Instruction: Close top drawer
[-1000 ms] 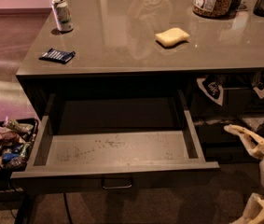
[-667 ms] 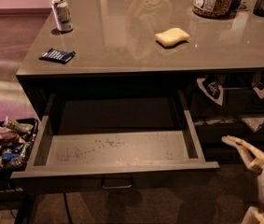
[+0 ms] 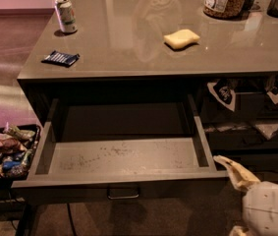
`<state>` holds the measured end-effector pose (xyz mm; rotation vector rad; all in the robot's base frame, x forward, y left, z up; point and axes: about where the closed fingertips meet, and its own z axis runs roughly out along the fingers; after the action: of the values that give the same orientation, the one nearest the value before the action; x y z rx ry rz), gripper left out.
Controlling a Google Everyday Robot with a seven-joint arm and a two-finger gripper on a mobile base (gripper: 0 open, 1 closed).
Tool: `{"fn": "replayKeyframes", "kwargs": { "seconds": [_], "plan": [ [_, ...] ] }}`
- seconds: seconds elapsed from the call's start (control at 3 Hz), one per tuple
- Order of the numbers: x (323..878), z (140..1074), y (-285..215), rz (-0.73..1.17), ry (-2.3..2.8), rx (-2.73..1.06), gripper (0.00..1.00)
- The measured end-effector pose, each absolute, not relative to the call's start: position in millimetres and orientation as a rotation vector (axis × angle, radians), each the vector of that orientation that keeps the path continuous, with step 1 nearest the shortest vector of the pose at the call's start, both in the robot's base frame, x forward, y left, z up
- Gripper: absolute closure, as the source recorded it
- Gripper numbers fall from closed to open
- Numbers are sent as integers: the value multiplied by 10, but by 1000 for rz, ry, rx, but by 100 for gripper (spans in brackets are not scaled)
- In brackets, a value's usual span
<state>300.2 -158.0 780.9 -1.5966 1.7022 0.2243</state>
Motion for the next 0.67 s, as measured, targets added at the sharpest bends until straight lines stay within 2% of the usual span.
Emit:
{"fn": "replayKeyframes", "kwargs": {
  "seconds": [0.33,0.67],
  "plan": [
    [3136,7457,-1338,222,1724,-1577,0],
    [3142,7456,-1340,219,1724,-1577,0]
  ]
}}
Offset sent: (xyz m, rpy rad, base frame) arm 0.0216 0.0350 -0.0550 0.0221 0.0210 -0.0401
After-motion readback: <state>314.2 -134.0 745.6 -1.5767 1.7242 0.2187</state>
